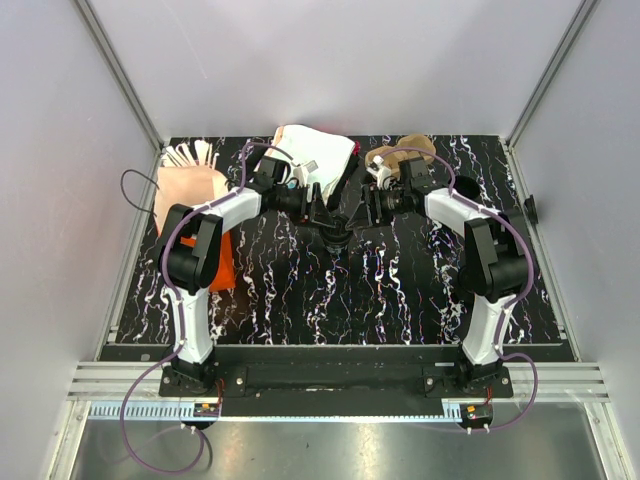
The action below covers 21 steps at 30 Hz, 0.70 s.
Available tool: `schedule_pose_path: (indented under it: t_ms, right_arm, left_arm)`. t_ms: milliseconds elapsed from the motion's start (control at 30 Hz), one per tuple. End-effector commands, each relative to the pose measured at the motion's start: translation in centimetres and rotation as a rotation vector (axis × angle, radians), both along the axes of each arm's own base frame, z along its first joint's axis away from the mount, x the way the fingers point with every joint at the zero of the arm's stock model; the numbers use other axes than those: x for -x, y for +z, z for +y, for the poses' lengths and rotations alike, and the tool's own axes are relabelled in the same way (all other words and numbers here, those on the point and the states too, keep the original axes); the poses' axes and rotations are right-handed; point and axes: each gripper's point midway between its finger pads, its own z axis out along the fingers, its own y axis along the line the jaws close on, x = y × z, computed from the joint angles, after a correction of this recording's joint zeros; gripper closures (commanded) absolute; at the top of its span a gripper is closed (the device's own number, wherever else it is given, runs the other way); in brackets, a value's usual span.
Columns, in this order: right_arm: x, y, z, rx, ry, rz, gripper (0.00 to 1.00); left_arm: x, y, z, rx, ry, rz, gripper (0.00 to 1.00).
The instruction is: Pack the takeout coffee
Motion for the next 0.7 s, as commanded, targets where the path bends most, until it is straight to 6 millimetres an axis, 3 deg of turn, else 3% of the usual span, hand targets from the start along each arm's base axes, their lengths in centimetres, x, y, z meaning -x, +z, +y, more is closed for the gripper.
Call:
schedule_pose_path:
  t_ms: [0,367,667]
  right_arm:
    - [-1.1,3.3,0.8,-0.168,0.016,0.014,0.33]
    - [-2.0,1.7,0.0,-0.273,-0.012,0.104,0.49]
    - [-3.2,1.4,0.5,-0.309,-0.025,0.125,0.54]
  left_arm:
    - [0.3,-2.2,0.0,-0.019,-0.007,0.014,0.36]
    - [0.5,-2.8,-0.2,-0.027,-0.008,0.035,0.36]
    - [0.8,-2.4,-0.8,-0.011,-0.029,0.034,0.36]
